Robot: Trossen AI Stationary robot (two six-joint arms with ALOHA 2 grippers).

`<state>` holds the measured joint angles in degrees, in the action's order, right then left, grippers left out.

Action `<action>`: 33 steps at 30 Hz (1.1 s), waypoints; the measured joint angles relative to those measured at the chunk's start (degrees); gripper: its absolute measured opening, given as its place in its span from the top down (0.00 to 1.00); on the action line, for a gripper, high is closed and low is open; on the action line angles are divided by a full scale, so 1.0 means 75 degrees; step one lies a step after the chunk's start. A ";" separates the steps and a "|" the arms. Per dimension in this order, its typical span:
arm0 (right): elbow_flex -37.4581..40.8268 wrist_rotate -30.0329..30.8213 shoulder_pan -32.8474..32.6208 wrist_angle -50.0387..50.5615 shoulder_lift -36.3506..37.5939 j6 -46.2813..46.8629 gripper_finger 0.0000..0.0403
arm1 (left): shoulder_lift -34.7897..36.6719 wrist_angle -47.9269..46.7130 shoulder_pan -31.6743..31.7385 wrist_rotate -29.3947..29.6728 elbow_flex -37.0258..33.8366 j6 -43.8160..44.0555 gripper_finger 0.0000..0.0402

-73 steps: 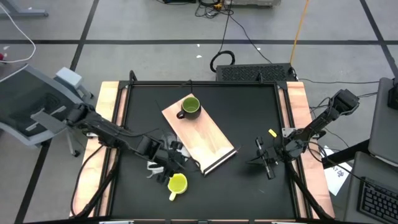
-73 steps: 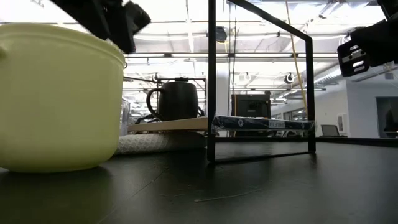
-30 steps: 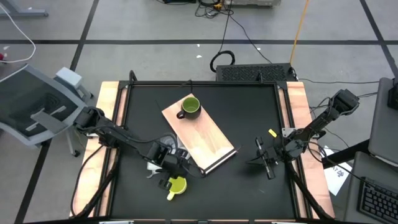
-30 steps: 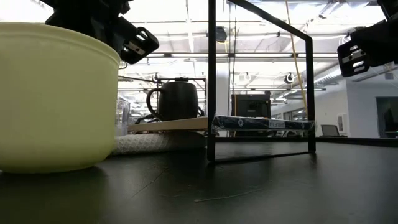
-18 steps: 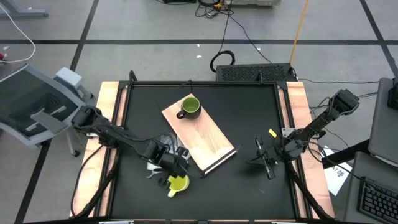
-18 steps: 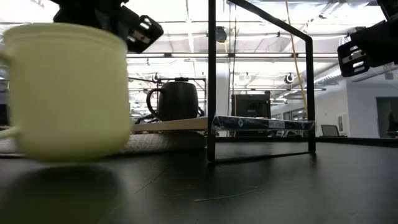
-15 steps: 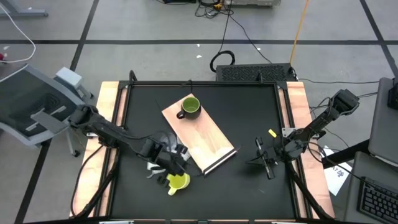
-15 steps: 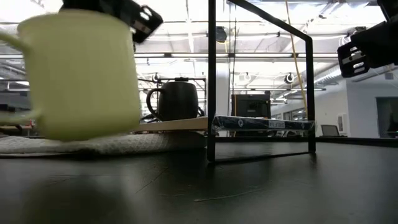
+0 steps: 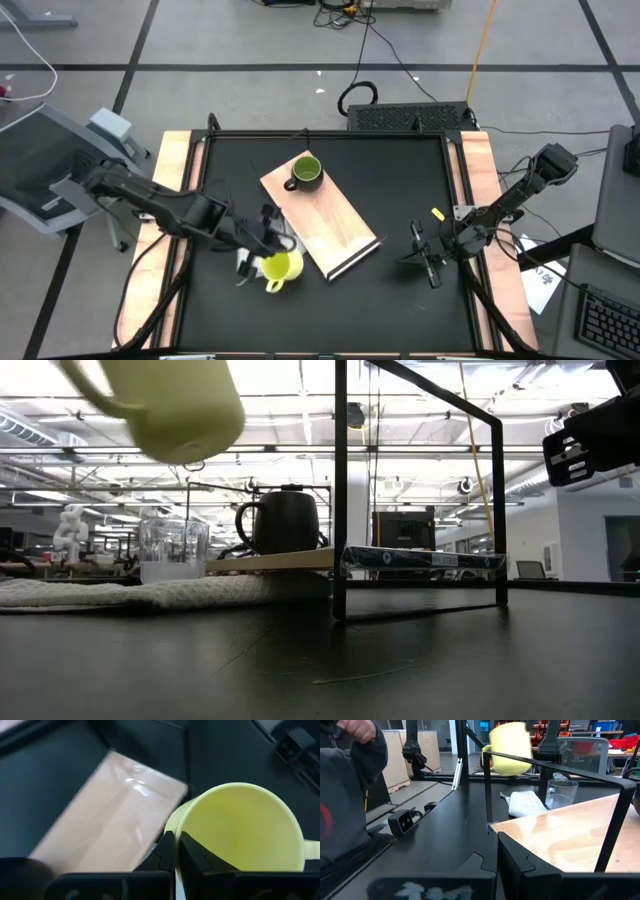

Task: Stack small to large cups/mugs on shelf
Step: Put the yellow mug on the shelf

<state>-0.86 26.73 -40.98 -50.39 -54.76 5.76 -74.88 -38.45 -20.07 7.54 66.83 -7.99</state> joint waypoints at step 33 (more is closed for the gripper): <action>0.0000 0.0012 0.0001 -0.0102 -0.0001 -0.0061 1.00 | -0.2702 -0.2344 0.3860 -0.4218 0.4025 -0.4818 0.99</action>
<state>-0.86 26.83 -40.97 -51.16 -54.77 5.30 -95.14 -56.03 8.88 -24.10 97.01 -44.13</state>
